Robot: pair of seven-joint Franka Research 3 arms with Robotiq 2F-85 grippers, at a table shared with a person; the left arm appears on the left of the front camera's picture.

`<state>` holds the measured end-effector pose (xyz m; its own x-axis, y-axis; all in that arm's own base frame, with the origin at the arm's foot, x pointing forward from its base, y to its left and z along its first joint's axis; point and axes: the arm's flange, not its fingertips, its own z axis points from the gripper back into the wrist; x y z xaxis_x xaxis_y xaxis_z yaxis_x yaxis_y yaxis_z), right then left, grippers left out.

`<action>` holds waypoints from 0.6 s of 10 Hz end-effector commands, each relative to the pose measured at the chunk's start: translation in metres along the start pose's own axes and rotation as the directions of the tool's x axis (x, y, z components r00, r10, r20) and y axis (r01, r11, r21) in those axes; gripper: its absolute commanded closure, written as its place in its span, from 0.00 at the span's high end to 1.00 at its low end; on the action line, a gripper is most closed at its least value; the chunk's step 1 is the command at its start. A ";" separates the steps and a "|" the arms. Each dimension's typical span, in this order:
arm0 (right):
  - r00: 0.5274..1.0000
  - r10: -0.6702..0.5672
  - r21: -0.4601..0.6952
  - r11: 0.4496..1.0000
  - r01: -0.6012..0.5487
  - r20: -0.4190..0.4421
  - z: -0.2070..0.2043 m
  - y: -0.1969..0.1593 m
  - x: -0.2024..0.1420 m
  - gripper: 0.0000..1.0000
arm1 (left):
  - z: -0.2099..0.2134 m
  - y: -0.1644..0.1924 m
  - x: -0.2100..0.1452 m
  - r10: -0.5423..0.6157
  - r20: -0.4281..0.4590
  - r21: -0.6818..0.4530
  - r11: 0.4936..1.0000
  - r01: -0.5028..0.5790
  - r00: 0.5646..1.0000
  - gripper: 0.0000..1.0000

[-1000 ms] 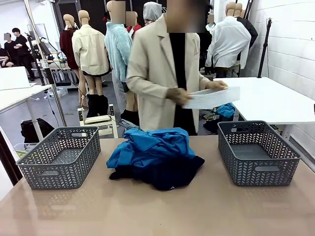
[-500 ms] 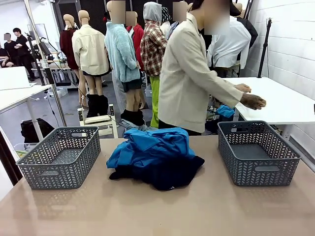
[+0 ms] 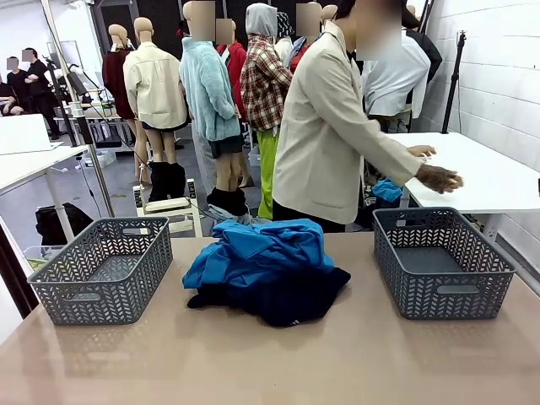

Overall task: Sort the tops and bottoms.
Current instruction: Lift clothes from the center of the table with your left hand.

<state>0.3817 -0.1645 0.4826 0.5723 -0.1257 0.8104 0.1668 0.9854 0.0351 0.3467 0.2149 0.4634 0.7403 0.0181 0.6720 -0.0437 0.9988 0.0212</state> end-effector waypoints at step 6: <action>1.000 -0.009 0.003 1.000 0.009 -0.008 0.001 0.000 0.000 1.00 | 0.000 0.000 -0.001 0.018 -0.002 -0.002 1.000 -0.018 1.000 1.00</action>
<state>0.3817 -0.1645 0.4826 0.5723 -0.1257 0.8104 0.1667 0.9854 0.0351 0.3467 0.2149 0.4634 0.7403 0.0181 0.6720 -0.0437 0.9988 0.0212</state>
